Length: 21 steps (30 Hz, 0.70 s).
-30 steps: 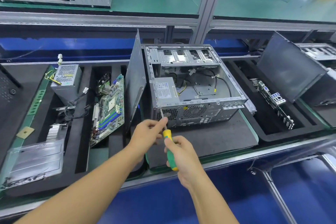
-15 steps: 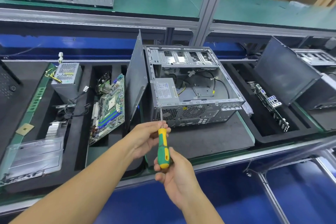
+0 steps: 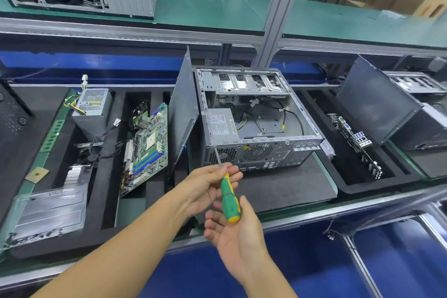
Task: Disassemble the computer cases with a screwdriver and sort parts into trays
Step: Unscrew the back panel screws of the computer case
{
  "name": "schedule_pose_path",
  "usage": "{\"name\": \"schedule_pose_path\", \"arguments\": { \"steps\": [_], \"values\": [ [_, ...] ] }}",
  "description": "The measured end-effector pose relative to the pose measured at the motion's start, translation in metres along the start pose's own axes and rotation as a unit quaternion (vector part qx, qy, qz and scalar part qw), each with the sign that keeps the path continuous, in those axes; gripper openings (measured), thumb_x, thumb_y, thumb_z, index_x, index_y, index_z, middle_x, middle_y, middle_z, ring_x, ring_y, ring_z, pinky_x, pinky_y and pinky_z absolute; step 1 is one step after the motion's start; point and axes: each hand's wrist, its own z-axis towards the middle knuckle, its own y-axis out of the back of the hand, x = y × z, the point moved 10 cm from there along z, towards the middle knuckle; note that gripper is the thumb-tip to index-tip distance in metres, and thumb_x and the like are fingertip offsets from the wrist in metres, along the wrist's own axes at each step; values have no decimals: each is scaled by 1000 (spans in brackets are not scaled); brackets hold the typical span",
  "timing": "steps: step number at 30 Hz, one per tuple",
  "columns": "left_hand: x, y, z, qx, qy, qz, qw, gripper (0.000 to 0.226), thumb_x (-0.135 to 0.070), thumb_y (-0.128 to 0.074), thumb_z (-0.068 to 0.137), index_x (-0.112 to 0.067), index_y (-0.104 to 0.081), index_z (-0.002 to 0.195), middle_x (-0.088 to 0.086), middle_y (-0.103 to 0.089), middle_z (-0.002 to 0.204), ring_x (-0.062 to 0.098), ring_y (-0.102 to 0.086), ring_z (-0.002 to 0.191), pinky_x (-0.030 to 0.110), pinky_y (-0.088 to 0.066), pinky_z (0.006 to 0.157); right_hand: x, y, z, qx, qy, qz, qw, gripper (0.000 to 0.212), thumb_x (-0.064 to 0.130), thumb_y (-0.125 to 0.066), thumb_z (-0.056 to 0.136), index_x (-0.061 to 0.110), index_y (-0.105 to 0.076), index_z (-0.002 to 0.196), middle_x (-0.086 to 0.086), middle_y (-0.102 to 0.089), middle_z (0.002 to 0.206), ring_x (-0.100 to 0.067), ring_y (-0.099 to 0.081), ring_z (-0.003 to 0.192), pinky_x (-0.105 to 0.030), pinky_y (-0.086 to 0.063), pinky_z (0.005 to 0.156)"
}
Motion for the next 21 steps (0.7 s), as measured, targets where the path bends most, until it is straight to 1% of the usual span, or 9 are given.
{"name": "schedule_pose_path", "arguments": {
  "steps": [2, 4, 6, 8, 10, 13, 16, 19, 21],
  "values": [
    [3, -1, -1, 16, 6, 18, 1000, 32, -6, -50, 100, 4, -53, 130, 20, -68, 123, 31, -67, 112, 40, -57, 91, 7, 5, 1, -12, 22, -11, 1000, 50, 38, -39, 107, -6, -62, 111, -14, -59, 66, -19, -54, 51, -30, -46, 43],
    [5, 0, -5, 19, 21, 100, 995, 32, -21, -56, 98, -2, -58, 124, 12, -71, 117, 25, -70, 106, 36, -53, 92, 18, 14, 4, -47, 78, -46, 995, 30, 25, -47, 106, -3, -59, 108, -10, -54, 67, -16, -48, 54, -29, -45, 43],
    [7, -1, -7, 16, 31, 190, 981, 34, -31, -66, 87, -6, -62, 109, 6, -70, 92, 15, -68, 80, 27, -53, 76, 28, 17, 4, -66, 134, -107, 983, 17, 16, -56, 102, 1, -56, 108, -9, -53, 79, -15, -46, 62, -28, -48, 49],
    [7, 3, -6, -7, 29, 197, 980, 28, -23, -72, 81, -4, -65, 100, 6, -69, 79, 12, -65, 67, 22, -54, 65, 32, 17, 4, -68, 160, -135, 975, 16, 13, -62, 99, 6, -55, 111, -10, -54, 92, -15, -47, 67, -27, -52, 56],
    [8, 10, -5, -21, 23, 147, 989, 26, -10, -72, 82, 1, -66, 104, 13, -73, 87, 17, -71, 75, 24, -58, 65, 29, 14, 1, -56, 148, -107, 982, 21, 18, -64, 98, 9, -54, 114, -10, -52, 94, -16, -48, 71, -29, -53, 58],
    [11, 13, -4, -3, 22, 41, 999, 38, 4, -64, 82, 5, -59, 119, 20, -72, 110, 27, -73, 97, 32, -61, 74, 15, 10, 0, -26, 55, -17, 998, 44, 44, -54, 101, 2, -59, 114, -14, -56, 77, -22, -55, 63, -35, -53, 51],
    [16, 11, -5, 28, 29, 22, 999, 41, 0, -60, 88, 0, -54, 128, 18, -68, 124, 28, -68, 111, 34, -59, 72, 17, 14, 3, -34, 63, -38, 997, 45, 34, -42, 108, -7, -57, 116, -16, -58, 72, -21, -57, 55, -32, -51, 44],
    [14, 14, -7, -8, 20, 130, 991, 48, -31, -77, 77, -5, -67, 116, 6, -73, 98, 17, -66, 81, 30, -49, 67, 27, 15, 4, -60, 145, -134, 978, 15, 16, -55, 103, 5, -53, 114, -13, -57, 88, -17, -54, 63, -30, -51, 56],
    [13, 14, -8, -20, 24, 157, 987, 56, -33, -83, 65, -4, -69, 111, 6, -70, 84, 15, -65, 75, 28, -53, 71, 28, 13, 5, -68, 168, -171, 968, 19, 10, -64, 96, 18, -52, 109, -8, -58, 92, -14, -52, 63, -32, -50, 68]
  ]
}}
